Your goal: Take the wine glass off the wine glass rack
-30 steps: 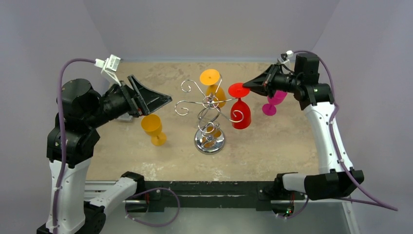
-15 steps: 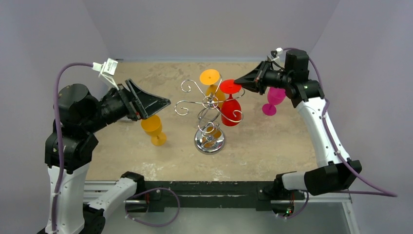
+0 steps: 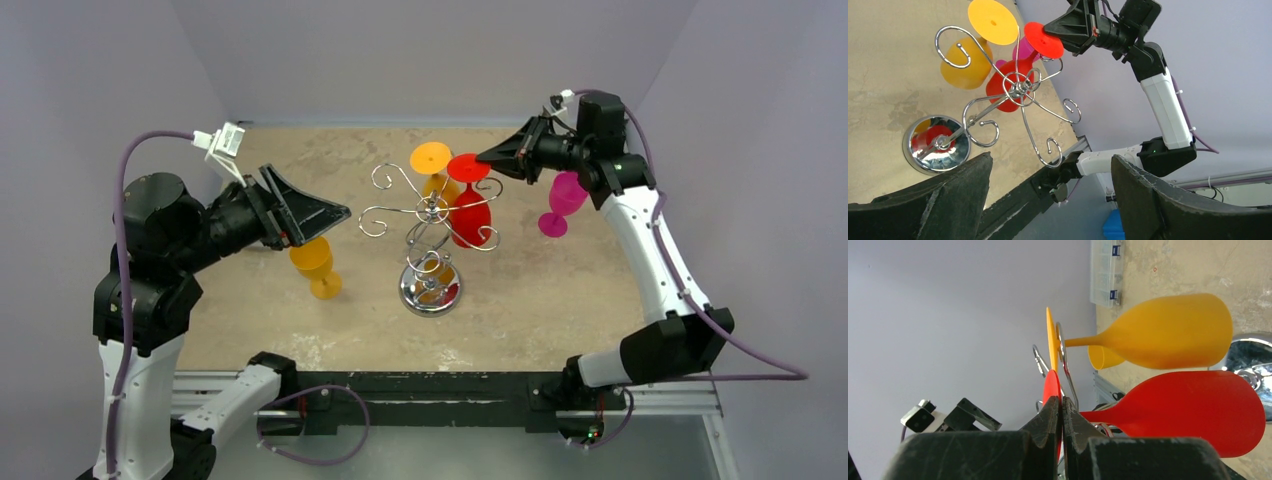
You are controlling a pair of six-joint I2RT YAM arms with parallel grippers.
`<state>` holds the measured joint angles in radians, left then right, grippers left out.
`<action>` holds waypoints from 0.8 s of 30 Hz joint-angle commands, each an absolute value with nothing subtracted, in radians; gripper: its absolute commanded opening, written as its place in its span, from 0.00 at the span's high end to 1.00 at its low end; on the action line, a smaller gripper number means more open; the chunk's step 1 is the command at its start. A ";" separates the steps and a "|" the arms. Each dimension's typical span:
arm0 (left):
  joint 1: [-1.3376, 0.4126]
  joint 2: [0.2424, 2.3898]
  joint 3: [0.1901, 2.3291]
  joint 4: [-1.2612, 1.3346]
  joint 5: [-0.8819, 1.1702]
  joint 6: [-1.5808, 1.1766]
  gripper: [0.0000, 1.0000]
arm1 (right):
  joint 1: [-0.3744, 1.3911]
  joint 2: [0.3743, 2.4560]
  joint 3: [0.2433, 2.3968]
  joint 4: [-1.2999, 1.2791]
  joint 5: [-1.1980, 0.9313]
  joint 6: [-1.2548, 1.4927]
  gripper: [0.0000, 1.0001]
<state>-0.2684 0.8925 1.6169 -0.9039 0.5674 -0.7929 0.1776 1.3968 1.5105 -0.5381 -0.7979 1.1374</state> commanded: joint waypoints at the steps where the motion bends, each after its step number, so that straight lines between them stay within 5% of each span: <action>1: -0.262 0.901 1.640 -0.886 0.569 -0.775 0.14 | 0.167 1.423 1.592 -0.482 -0.784 1.107 1.00; 7: -0.263 0.904 1.640 -0.889 0.555 -0.783 0.11 | 0.132 1.469 1.658 -0.486 -0.787 1.097 1.00; 9: -0.262 0.909 1.647 -0.911 0.536 -0.787 0.01 | 0.114 1.479 1.677 -0.489 -0.792 1.097 1.00; 24: -0.262 0.958 1.673 -0.816 0.617 -0.775 0.00 | 0.003 1.462 1.802 -0.421 -0.848 1.214 1.00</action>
<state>-0.2684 0.9501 1.6440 -0.9096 0.5621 -0.7834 0.0063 1.4937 1.7214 -0.5190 -0.8047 1.1519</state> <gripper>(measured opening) 0.998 0.008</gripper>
